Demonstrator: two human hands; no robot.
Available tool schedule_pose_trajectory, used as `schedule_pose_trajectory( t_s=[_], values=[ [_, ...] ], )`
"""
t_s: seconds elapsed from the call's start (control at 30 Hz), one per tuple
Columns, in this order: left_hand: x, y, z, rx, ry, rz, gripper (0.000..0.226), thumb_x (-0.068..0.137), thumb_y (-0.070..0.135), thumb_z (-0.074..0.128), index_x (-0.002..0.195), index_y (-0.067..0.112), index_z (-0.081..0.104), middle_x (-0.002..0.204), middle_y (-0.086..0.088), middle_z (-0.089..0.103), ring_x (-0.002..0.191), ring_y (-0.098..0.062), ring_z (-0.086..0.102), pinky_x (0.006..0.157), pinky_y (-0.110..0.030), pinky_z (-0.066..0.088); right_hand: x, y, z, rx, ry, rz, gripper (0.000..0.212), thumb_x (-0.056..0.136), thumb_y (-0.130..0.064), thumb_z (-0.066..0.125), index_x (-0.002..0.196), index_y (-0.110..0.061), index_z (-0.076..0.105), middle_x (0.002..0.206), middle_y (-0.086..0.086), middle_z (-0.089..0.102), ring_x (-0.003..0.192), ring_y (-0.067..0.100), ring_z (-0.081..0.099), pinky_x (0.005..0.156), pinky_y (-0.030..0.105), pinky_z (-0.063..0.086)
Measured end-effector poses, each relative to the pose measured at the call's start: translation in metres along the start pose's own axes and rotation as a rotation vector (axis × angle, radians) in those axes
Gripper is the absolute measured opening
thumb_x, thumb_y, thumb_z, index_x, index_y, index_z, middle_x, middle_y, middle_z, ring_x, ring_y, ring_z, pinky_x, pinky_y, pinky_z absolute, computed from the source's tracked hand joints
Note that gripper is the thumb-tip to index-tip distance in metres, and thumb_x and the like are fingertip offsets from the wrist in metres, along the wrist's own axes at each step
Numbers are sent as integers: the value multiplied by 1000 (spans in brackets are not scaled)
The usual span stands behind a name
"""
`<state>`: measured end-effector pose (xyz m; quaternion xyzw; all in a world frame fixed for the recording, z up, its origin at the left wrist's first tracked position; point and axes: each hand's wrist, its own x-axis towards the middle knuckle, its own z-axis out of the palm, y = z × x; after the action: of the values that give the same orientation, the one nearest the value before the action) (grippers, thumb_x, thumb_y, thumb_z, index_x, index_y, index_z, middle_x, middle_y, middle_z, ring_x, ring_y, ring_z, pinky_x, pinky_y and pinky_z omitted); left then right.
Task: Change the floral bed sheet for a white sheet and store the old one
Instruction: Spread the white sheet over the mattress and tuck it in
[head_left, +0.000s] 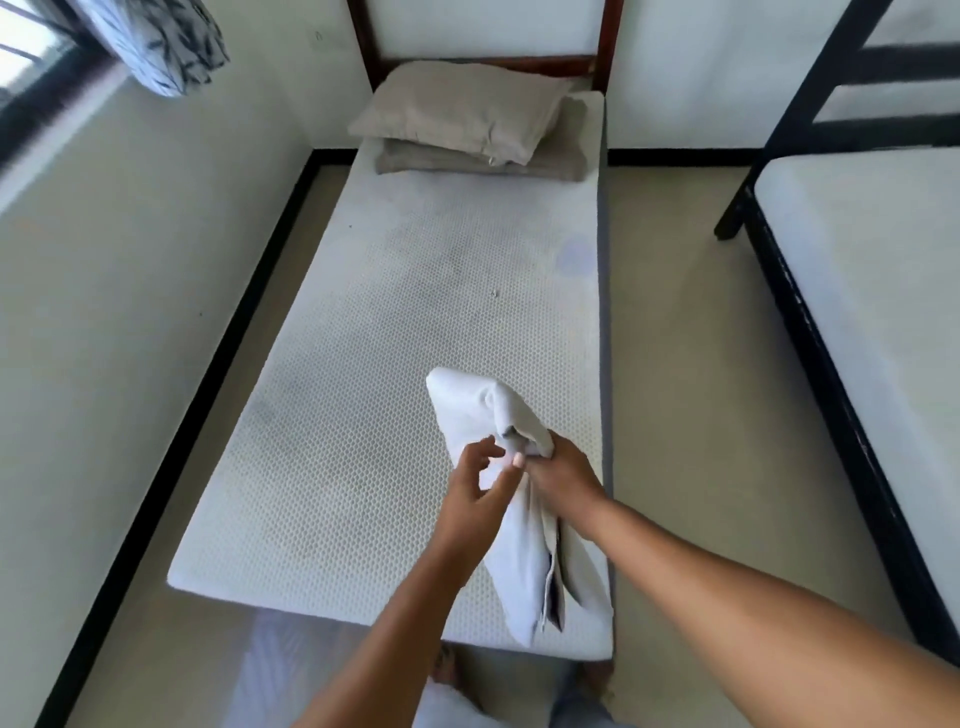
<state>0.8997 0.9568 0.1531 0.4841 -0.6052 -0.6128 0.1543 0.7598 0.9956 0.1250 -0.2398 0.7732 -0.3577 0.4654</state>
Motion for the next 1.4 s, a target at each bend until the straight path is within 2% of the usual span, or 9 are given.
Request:
schedule_pose_trajectory(
  t_s=[0.23, 0.4, 0.5, 0.6, 0.83, 1.03, 1.13, 1.27, 1.4],
  values=[
    [-38, -39, 22, 383, -210, -180, 138, 60, 74, 78, 159, 24, -4, 166, 5, 8, 152, -18, 13, 122, -44, 24, -4, -1, -19, 298, -90, 226, 28, 95, -35, 61, 111, -12, 64, 99, 11, 76, 92, 26, 73, 81, 36, 59],
    [-39, -34, 17, 453, -33, -18, 84, 91, 32, 64, 159, 21, 17, 143, -3, 54, 119, -18, 58, 95, -35, 49, -8, -16, -22, 365, -127, 262, 33, 96, -34, 60, 117, -9, 65, 105, 13, 76, 99, 27, 72, 91, 40, 58],
    [-29, -21, 10, 299, 51, 9, 53, 93, 20, 57, 144, 27, 44, 121, 7, 67, 101, -9, 64, 88, -38, 54, -7, -33, -30, 401, -210, 167, 29, 98, -35, 62, 114, -11, 67, 96, 8, 77, 87, 22, 72, 74, 34, 58],
    [-16, -3, 11, 46, 130, 18, 35, 92, 7, 54, 120, 28, 60, 102, 7, 72, 95, -13, 69, 86, -40, 57, -8, -44, -42, 239, -306, 11, 42, 92, -56, 65, 115, -21, 66, 103, -5, 76, 97, 9, 70, 86, 28, 52],
    [29, 32, 31, -370, 201, -162, 24, 98, 7, 51, 118, 12, 64, 100, -10, 76, 95, -26, 74, 90, -47, 58, 18, -28, -88, -74, -528, -95, 81, 69, -78, 72, 134, -32, 59, 123, -11, 71, 113, 7, 67, 108, 37, 50],
    [74, 80, 90, -472, 276, -214, 32, 99, 39, 59, 116, 12, 67, 98, -11, 77, 89, -23, 76, 74, -35, 61, 75, -45, -164, 0, -904, -183, 104, 53, -75, 84, 141, -38, 41, 135, -11, 63, 123, 6, 63, 99, 24, 51],
    [92, 112, 132, -593, 291, -236, 58, 97, 59, 53, 134, 14, 60, 122, -16, 70, 112, -29, 69, 101, -47, 52, 109, -52, -207, -8, -1045, -193, 127, 52, -66, 91, 155, -24, 28, 143, -6, 60, 131, 10, 58, 108, 31, 48],
    [114, 152, 181, -886, 291, -153, 53, 109, 46, 21, 156, 24, 31, 160, -6, 36, 147, -23, 35, 122, -49, 21, 148, -73, -264, -183, -1156, -238, 119, 51, -62, 91, 149, -36, 29, 139, -10, 62, 130, 7, 57, 107, 30, 49],
    [131, 177, 205, -935, 273, -182, 71, 103, 61, 25, 149, 11, 45, 145, -26, 50, 137, -38, 48, 114, -51, 39, 172, -93, -292, -313, -1039, -335, 91, 72, -38, 92, 149, -29, 43, 127, -16, 67, 116, -4, 63, 101, 22, 52]
  ],
)
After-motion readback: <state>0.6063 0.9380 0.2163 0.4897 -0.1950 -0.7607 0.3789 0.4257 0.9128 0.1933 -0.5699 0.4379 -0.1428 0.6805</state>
